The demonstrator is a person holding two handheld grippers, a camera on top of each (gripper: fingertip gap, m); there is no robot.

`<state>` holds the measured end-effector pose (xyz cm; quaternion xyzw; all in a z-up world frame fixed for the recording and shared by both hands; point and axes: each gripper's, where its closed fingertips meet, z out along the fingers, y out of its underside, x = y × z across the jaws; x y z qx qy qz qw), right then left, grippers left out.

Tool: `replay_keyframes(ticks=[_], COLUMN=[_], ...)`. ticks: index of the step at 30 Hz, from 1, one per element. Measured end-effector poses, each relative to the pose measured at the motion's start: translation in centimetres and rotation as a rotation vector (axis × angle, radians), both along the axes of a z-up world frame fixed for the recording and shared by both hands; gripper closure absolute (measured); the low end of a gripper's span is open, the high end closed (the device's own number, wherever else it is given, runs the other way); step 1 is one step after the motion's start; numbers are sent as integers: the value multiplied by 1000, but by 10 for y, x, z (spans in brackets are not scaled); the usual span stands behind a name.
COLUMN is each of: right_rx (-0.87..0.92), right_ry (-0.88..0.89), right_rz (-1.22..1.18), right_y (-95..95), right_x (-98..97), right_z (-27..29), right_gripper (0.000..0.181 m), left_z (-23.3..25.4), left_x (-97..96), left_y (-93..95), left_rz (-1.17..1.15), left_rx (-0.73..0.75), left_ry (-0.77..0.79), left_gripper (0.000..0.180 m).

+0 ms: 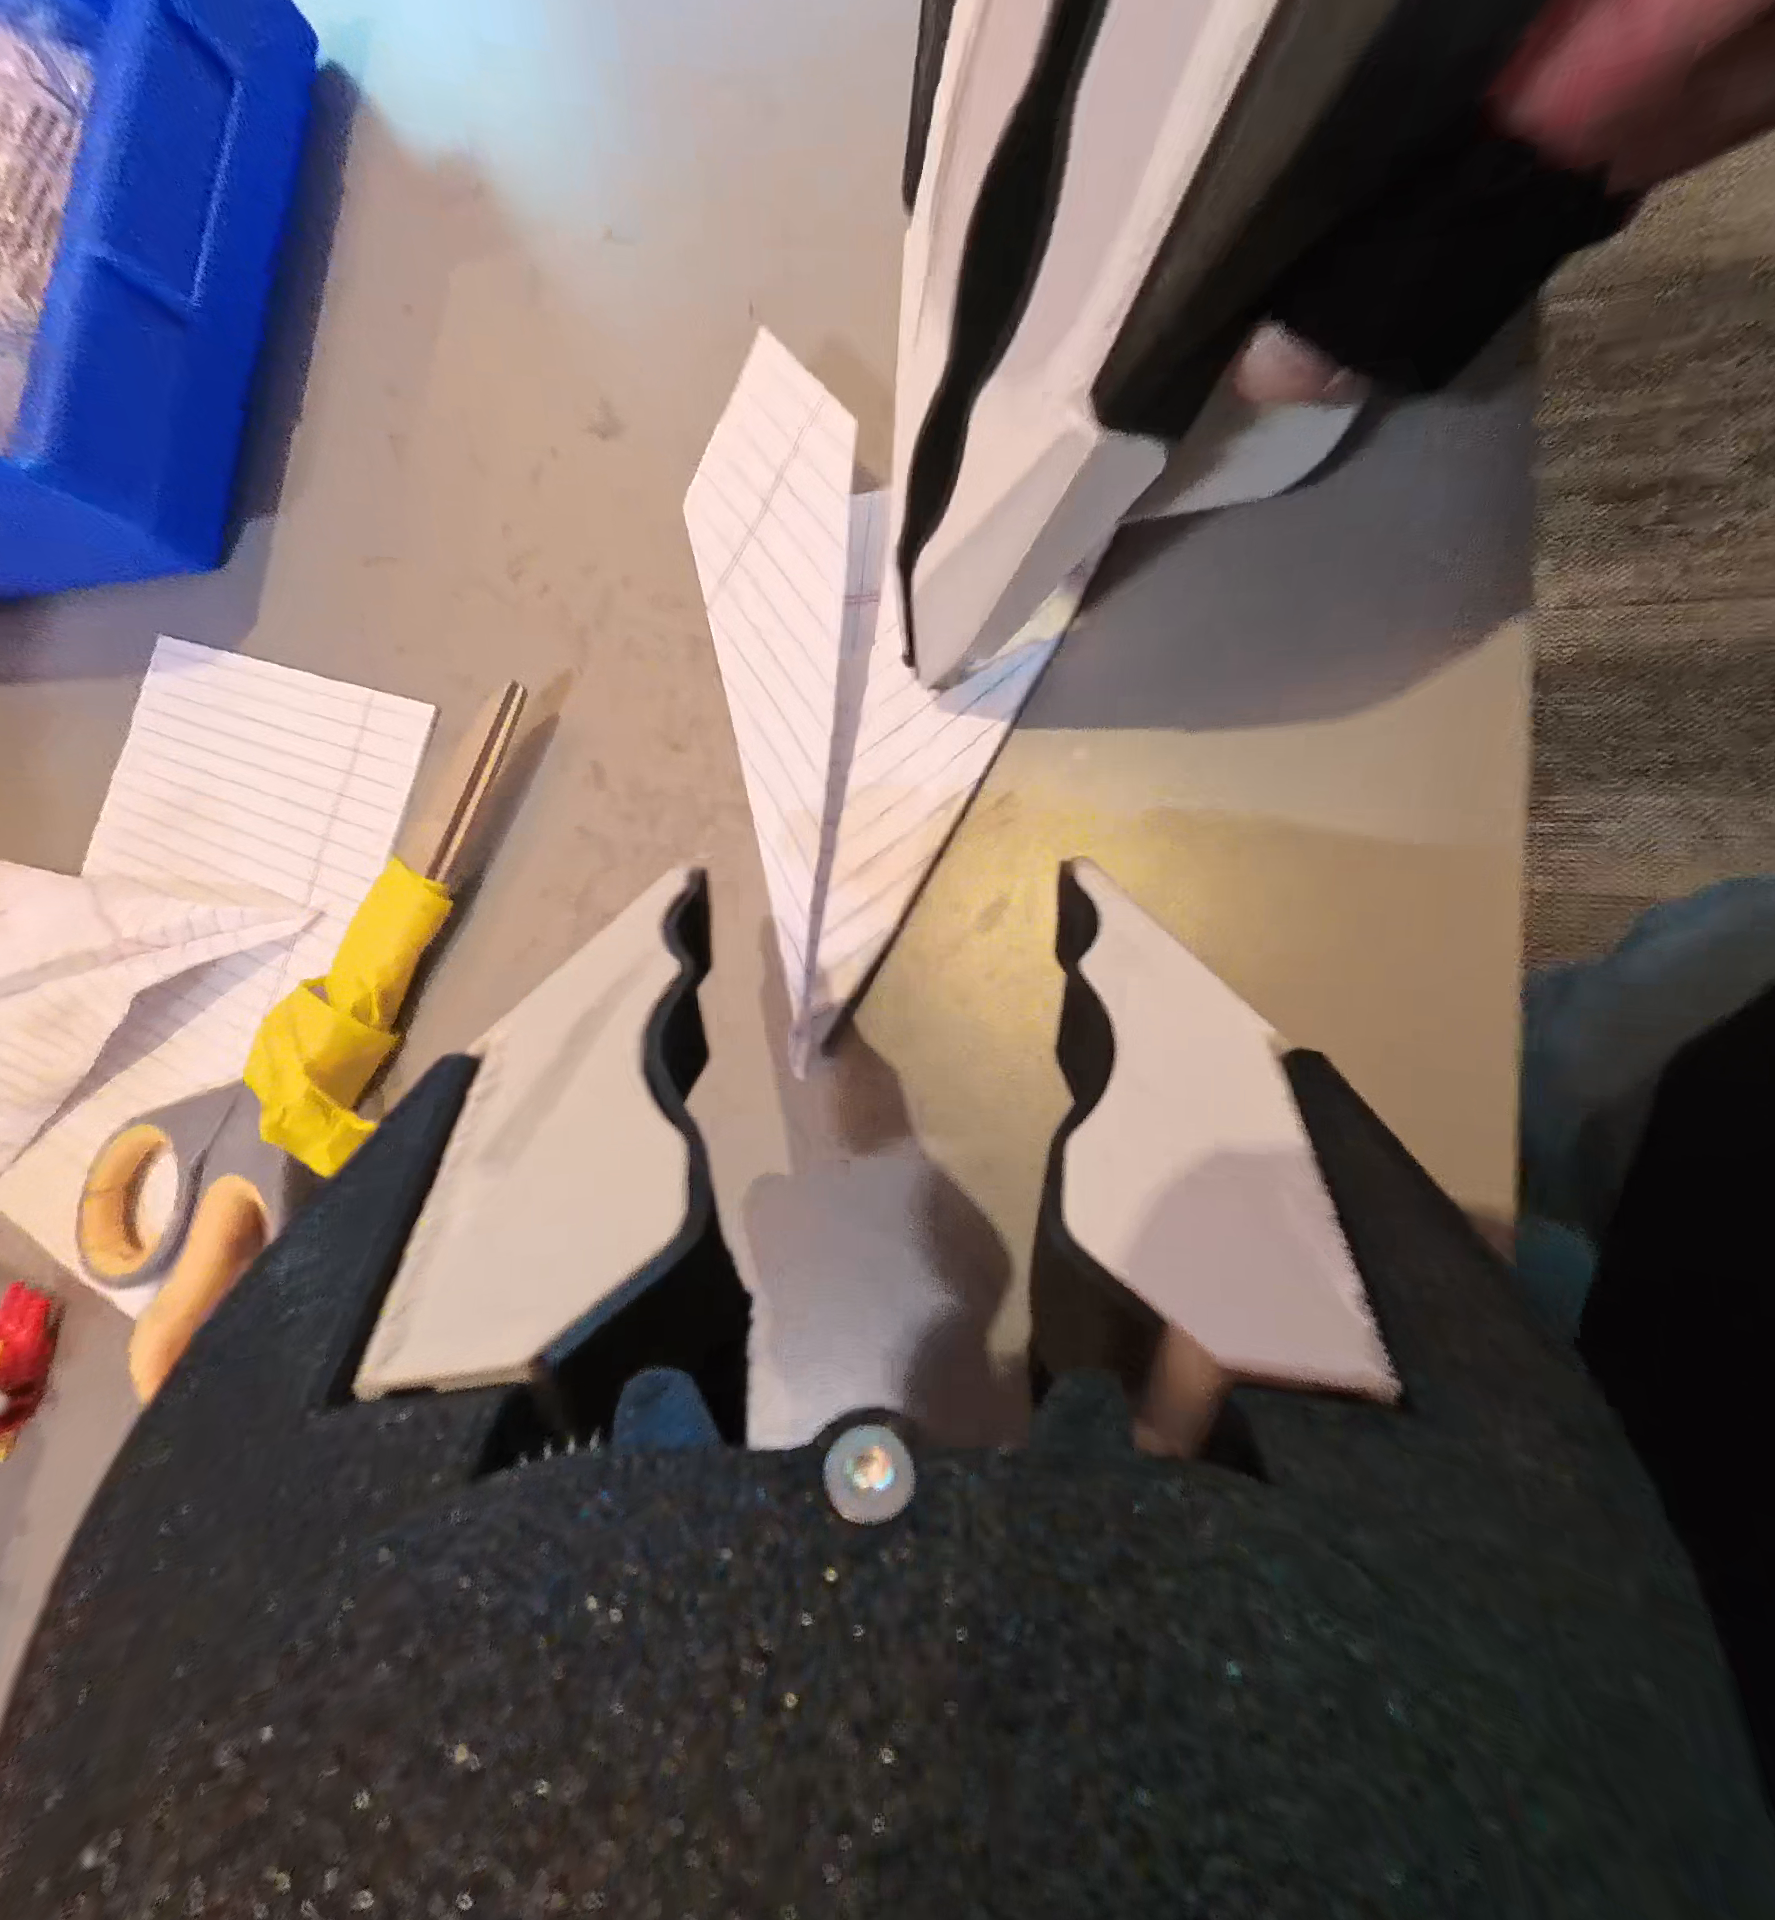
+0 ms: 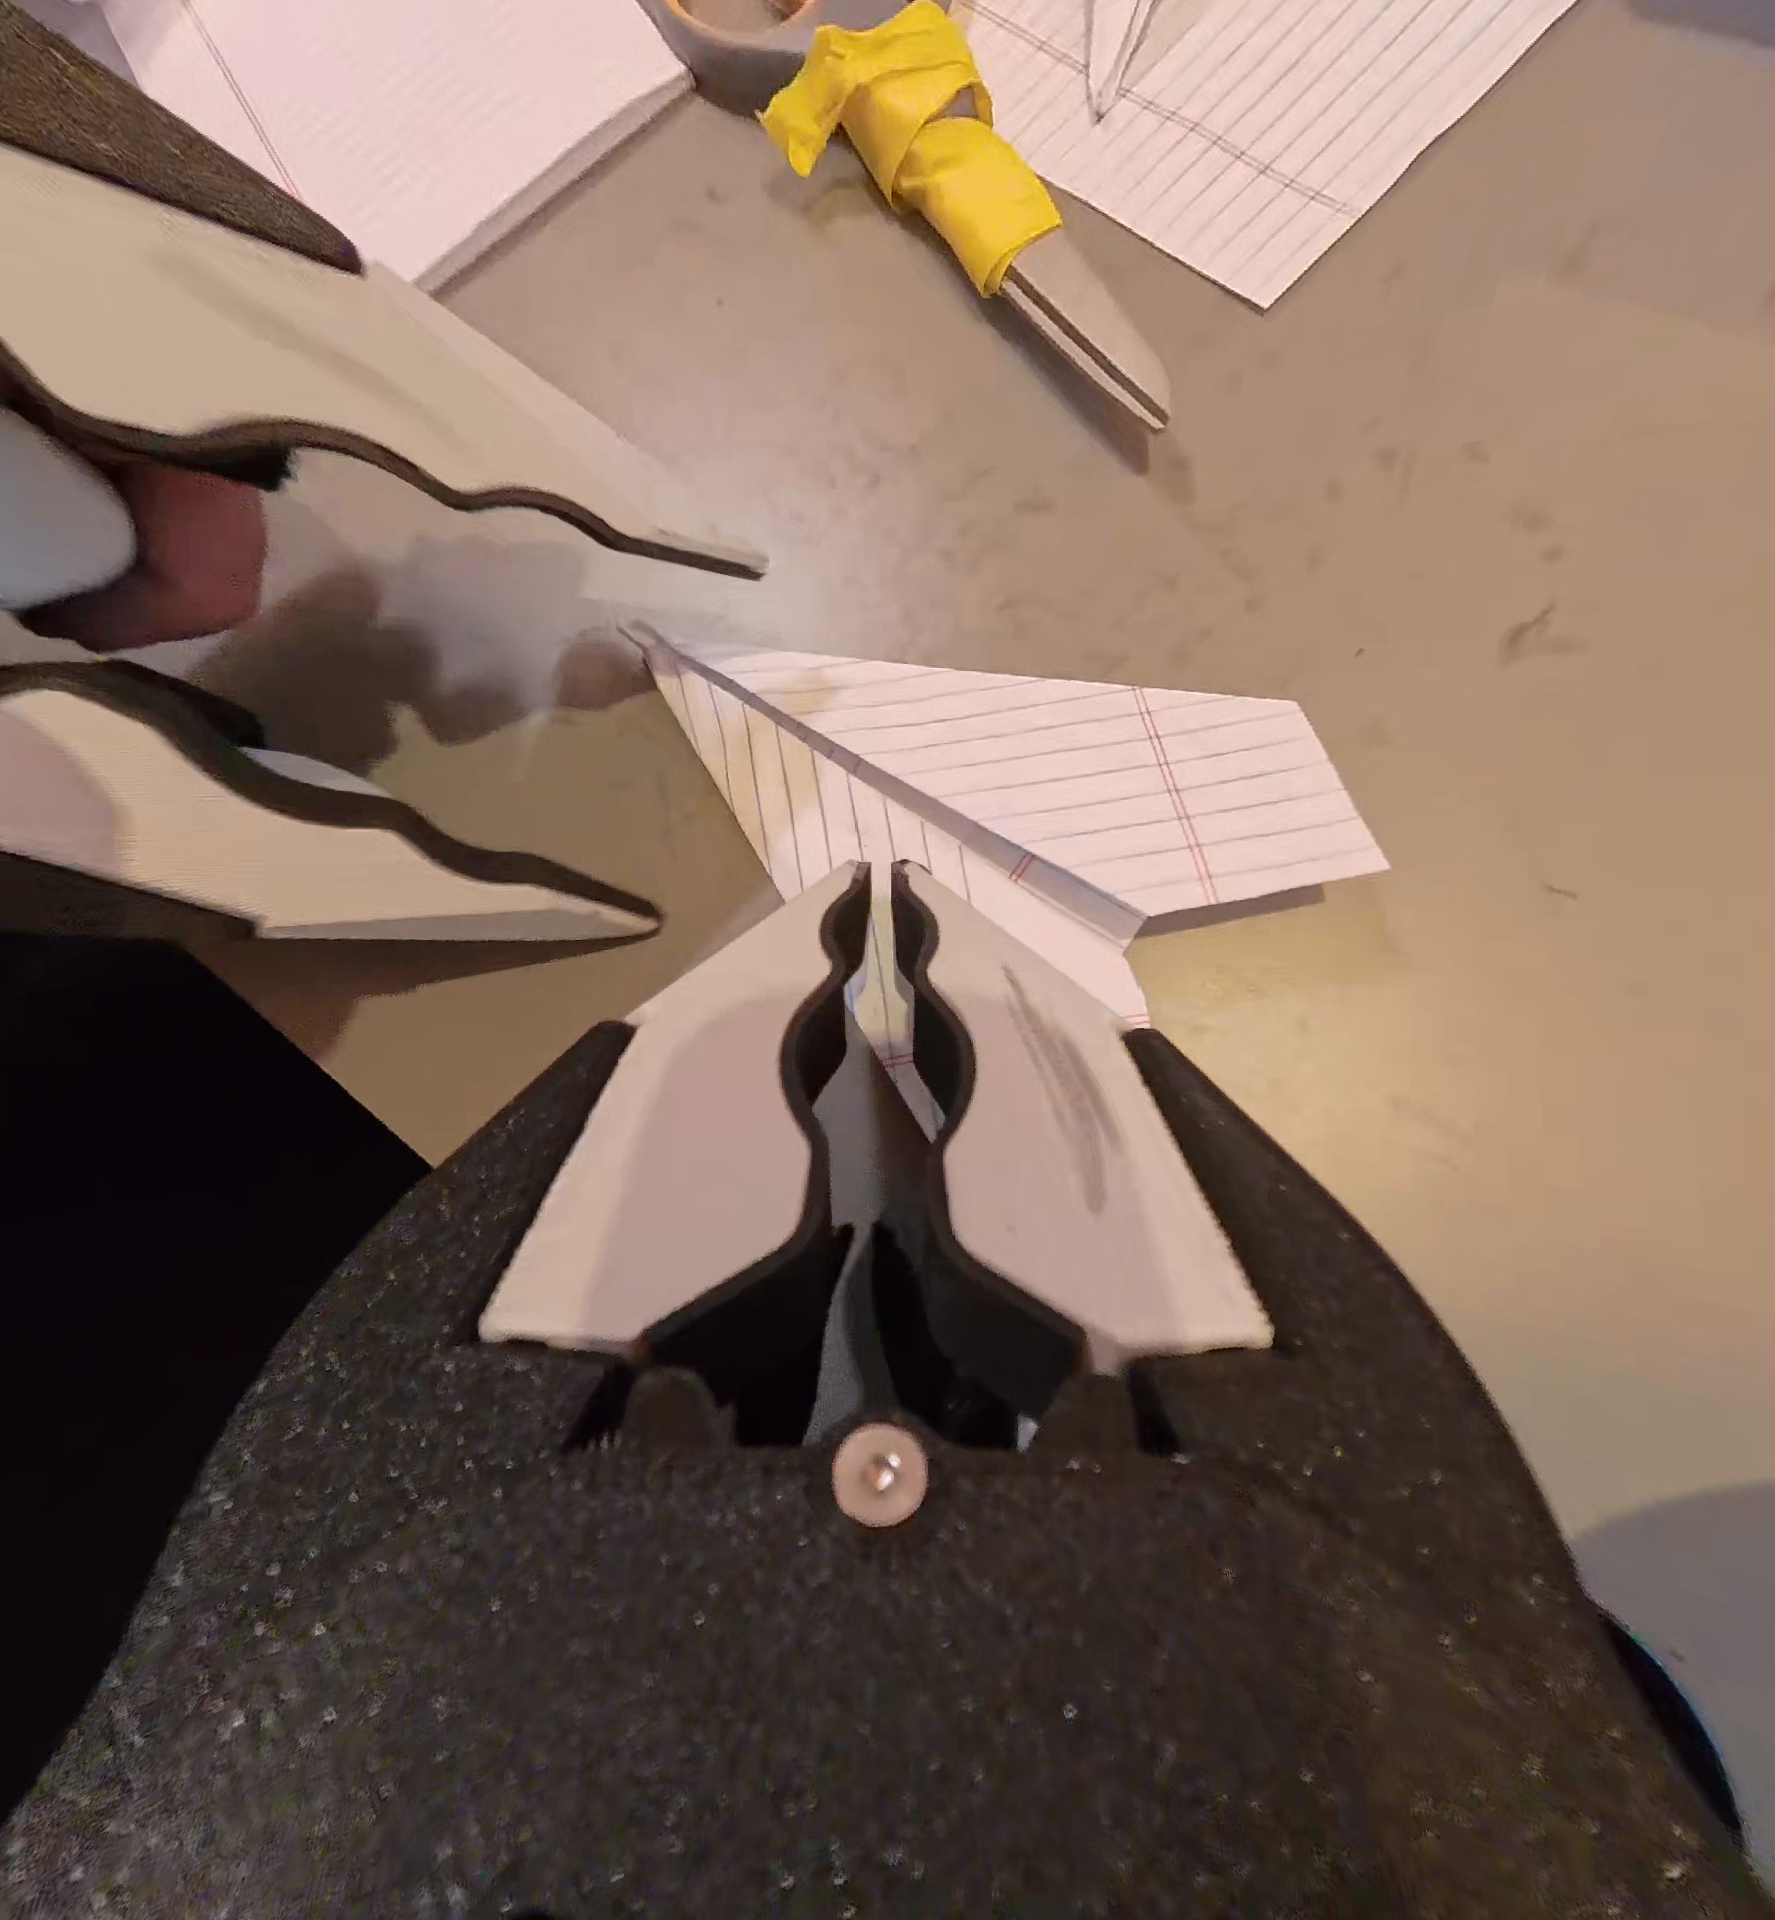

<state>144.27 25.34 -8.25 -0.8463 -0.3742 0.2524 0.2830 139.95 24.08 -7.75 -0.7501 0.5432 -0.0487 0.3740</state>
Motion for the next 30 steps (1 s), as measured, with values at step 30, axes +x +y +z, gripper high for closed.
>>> replay_keyframes(ticks=[30], right_rx=[847], right_ry=[-475], right_rz=[347], right_y=[5], right_x=[4], right_z=[43], right_gripper=[140], left_z=[40], left_x=[9], left_y=[-13], left_rz=[-42], left_rx=[-1036], left_ry=[-548], left_gripper=[180])
